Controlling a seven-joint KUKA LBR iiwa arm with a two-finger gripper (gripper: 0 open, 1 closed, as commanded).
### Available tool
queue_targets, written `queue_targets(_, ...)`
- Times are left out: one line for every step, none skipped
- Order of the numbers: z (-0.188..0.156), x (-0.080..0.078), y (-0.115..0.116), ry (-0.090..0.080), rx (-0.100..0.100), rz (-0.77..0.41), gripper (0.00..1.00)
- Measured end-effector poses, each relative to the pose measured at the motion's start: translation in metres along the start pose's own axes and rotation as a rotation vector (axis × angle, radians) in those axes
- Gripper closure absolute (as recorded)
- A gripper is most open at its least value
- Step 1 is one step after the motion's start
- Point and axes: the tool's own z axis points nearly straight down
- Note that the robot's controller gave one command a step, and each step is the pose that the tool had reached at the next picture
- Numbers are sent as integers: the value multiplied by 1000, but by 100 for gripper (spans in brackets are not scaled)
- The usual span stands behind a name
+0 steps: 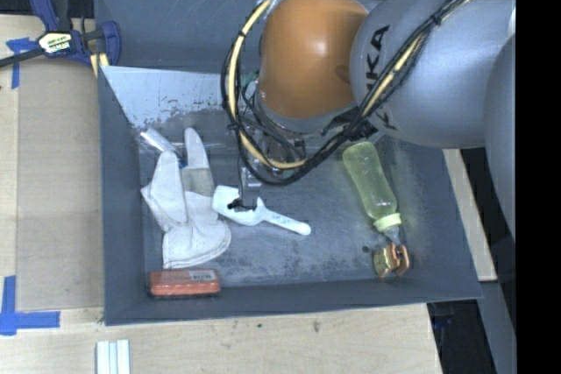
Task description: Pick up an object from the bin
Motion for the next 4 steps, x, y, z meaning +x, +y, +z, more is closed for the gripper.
queue_targets(-5,-2,-1,-8,-2,3,0)
queue_targets(33,16,-14,-11,-1,-48,0)
queue_targets(51,15,-19,-7,-1,14,0)
queue_targets(111,3,-34,-7,-1,99,100)
